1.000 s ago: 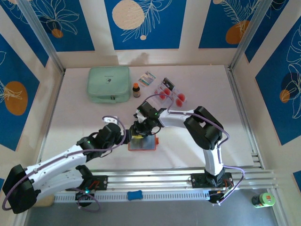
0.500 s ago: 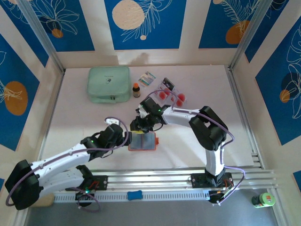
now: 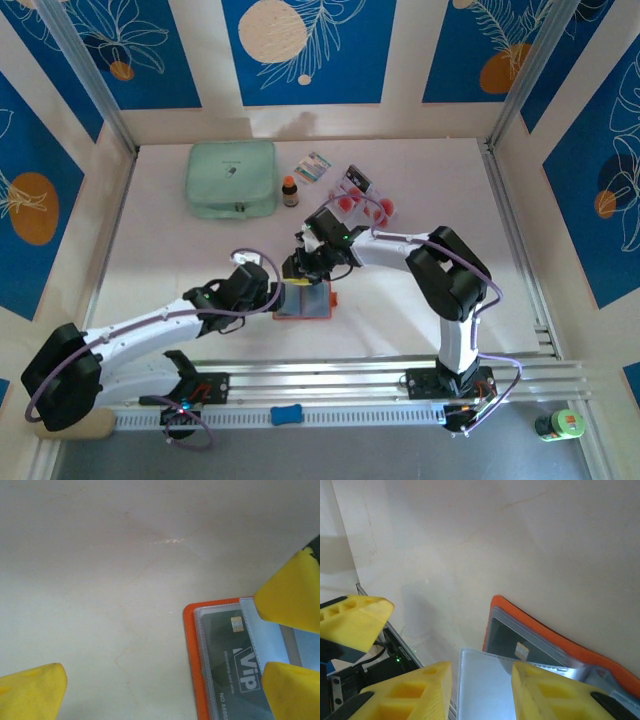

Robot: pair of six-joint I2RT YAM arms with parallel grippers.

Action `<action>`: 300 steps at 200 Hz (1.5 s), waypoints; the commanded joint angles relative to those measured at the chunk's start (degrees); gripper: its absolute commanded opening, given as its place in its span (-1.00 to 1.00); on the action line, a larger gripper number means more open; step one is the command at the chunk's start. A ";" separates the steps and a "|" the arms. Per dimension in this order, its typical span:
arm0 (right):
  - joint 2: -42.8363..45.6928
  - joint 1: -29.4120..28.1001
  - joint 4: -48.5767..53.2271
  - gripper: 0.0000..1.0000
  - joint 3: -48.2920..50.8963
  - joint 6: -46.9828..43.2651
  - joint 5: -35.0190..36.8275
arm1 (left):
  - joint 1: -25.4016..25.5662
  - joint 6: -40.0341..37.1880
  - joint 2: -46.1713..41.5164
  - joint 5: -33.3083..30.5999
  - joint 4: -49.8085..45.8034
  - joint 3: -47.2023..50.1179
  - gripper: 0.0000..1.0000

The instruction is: Put the credit cards into the card holder

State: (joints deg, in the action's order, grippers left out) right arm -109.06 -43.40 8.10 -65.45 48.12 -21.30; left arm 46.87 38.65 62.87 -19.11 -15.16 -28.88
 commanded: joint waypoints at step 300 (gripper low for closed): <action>14.57 1.74 22.07 -0.25 8.66 -14.22 24.99 | -0.46 0.64 11.95 -0.22 3.90 0.77 1.00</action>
State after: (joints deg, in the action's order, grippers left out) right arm -94.35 -41.60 27.16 -58.06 35.46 0.75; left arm 46.87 38.72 74.43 -18.09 -9.82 -28.10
